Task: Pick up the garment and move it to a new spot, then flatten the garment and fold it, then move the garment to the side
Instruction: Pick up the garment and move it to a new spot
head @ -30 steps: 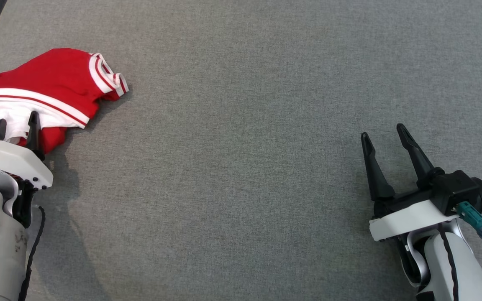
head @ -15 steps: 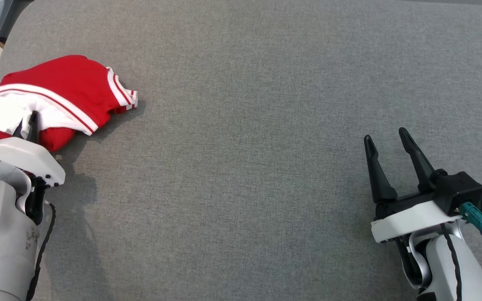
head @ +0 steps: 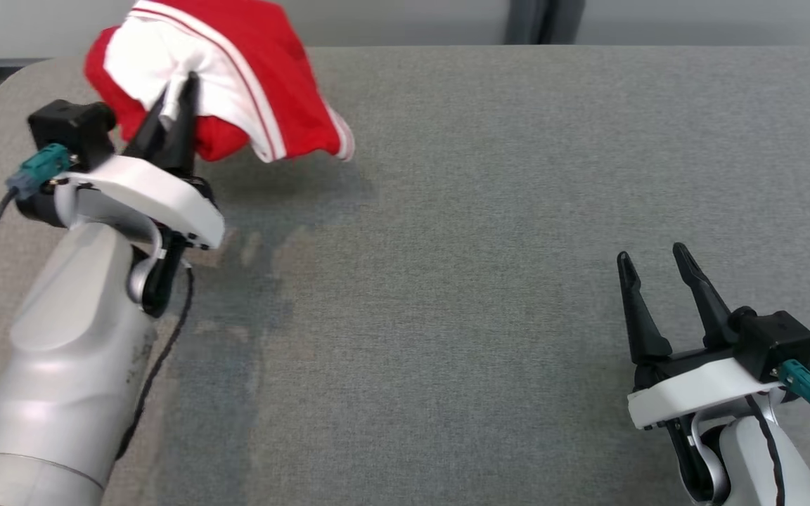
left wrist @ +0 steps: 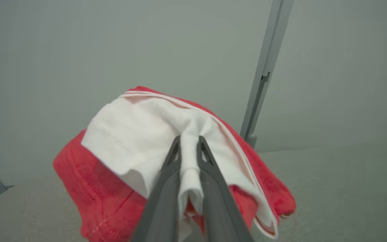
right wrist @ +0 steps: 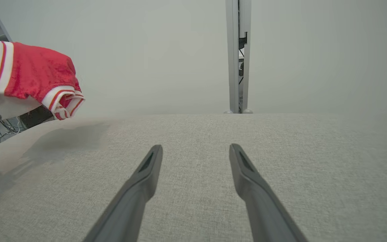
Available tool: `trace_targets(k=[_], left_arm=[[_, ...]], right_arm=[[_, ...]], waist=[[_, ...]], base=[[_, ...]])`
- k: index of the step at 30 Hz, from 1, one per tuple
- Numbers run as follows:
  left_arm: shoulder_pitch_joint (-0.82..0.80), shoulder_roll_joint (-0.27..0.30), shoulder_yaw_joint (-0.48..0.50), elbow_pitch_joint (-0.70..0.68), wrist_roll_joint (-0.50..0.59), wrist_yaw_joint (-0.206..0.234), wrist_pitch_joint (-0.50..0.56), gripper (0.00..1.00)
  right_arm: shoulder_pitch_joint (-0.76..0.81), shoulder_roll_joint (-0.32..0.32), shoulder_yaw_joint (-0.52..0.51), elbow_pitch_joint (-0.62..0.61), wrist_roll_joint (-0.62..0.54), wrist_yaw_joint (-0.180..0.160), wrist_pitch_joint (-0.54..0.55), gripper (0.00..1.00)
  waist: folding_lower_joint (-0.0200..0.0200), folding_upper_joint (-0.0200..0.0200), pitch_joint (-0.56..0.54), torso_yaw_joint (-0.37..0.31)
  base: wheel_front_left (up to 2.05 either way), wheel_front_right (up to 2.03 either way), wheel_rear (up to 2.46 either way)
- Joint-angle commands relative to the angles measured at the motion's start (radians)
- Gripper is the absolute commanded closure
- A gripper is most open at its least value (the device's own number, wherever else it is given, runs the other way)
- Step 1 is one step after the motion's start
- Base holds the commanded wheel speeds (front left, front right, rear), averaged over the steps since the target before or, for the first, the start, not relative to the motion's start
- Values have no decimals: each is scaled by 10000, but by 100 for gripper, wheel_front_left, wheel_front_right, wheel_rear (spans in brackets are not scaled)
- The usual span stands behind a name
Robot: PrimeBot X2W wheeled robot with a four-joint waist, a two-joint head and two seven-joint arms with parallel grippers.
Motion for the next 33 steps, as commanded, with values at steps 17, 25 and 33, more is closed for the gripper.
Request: trace_targets(k=[17, 25, 33], left_arm=[[3030, -1568, -1321, -1116, -177, 67, -59, 100], [4097, -1559, 137, -1414, 660, 139, -58, 0], [5288, -1418, 2108, -2692, 2117, 406, -48, 0]], right_arm=[[776, -54, -200, 107, 218, 1, 3, 0], [732, -54, -215, 70, 301, 1, 3, 0], [733, -51, -266, 48, 359, 1, 3, 0]], waist=[[0, 0, -1051, -1814], [0, 0, -1092, -1753], [0, 0, -1101, -1420]], base=[[0, 0, 0], [0, 0, 0], [0, 0, 0]])
